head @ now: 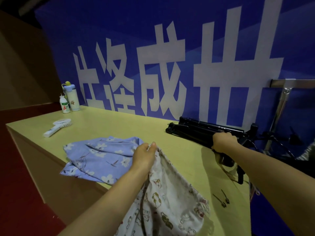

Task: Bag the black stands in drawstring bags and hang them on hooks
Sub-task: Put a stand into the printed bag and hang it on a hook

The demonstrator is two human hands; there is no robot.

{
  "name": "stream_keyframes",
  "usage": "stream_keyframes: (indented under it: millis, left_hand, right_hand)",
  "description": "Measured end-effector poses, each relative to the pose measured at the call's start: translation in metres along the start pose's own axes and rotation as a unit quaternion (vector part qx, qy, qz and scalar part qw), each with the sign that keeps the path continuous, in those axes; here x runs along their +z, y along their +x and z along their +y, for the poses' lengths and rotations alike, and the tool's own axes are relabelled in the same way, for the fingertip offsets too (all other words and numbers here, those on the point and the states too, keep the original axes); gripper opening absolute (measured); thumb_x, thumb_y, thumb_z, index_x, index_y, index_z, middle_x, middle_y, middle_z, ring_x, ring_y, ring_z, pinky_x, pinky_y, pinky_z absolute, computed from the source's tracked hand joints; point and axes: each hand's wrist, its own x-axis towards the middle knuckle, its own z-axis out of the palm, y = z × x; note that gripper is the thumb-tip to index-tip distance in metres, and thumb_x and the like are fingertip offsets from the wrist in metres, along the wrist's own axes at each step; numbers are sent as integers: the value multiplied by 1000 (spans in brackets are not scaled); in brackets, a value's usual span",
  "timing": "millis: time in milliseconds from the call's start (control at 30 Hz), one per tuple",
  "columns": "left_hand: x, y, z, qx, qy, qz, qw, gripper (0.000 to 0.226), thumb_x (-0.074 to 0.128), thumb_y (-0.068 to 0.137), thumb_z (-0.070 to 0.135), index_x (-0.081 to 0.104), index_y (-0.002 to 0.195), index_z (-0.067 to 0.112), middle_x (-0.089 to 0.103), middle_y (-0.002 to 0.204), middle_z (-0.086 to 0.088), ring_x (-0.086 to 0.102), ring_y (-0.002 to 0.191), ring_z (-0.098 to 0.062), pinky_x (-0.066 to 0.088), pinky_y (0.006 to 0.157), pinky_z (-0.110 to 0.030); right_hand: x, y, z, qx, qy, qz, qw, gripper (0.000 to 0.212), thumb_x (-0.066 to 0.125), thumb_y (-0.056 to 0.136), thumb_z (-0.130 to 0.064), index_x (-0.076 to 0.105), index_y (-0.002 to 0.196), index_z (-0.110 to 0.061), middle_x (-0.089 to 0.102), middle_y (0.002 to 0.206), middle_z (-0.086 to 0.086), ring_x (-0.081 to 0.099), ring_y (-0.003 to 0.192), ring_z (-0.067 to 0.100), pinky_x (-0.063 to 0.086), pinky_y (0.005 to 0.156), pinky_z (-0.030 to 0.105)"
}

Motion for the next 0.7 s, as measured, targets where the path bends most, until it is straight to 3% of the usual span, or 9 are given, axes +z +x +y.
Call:
stream_keyframes:
  millis: [167,267,300,333,367,433,567,700]
  left_hand:
    - [-8,-5,2,9,-21,4,1000,61,40,99,32,28,137,-14,31,142,-37,37,127,-52,38,100,-56]
    - [-12,-9,7,11,-31,29,999,57,40,99,31,36,133,-14,42,136,-35,49,118,-48,44,92,-51]
    - [-14,-11,7,14,-33,35,999,54,40,99,30,42,127,-15,51,124,-37,56,99,-45,47,77,-45]
    - [-16,-13,9,17,-35,35,999,49,40,99,30,49,115,-16,58,99,-35,53,75,-35,42,60,-37]
    - [-20,-17,12,13,-38,34,999,45,39,100,30,55,95,-12,52,72,-23,42,60,-24,31,51,-32]
    - [-29,-20,14,1,-37,42,998,39,39,99,32,43,68,8,31,60,-6,30,54,-17,25,53,-29]
    - [-63,-30,13,-16,-36,84,996,33,39,99,33,45,76,10,43,73,-9,42,70,-26,32,69,-33]
    - [-100,-40,7,-9,-10,119,993,46,38,100,32,36,59,10,32,60,-12,32,54,-27,26,67,-39]
  right_hand:
    - [-9,-7,-2,-33,42,36,998,9,59,89,-21,55,87,-12,54,82,4,55,82,21,49,75,31]
    - [-24,-18,-7,-64,-10,82,995,17,58,92,-29,54,96,-13,54,84,4,54,88,23,46,76,34]
    - [-30,-23,-8,-73,-26,98,992,22,57,92,-32,54,100,-12,52,86,5,51,88,23,45,75,34]
    - [-35,-29,-10,-82,-32,114,990,25,56,93,-33,53,104,-11,52,88,6,49,85,23,44,74,34]
    - [-39,-34,-10,-91,-27,128,987,28,56,93,-34,53,106,-10,55,91,8,48,82,22,44,73,34]
    - [-48,-46,-11,-106,5,145,984,32,57,92,-34,53,112,-9,60,101,10,53,82,22,46,74,33]
    - [-68,-74,-7,-163,76,170,969,39,58,90,-36,52,119,-10,61,110,10,58,95,25,50,84,36]
    - [-87,-105,3,-220,133,174,951,40,59,89,-35,53,119,-10,60,111,9,57,98,24,46,84,31]
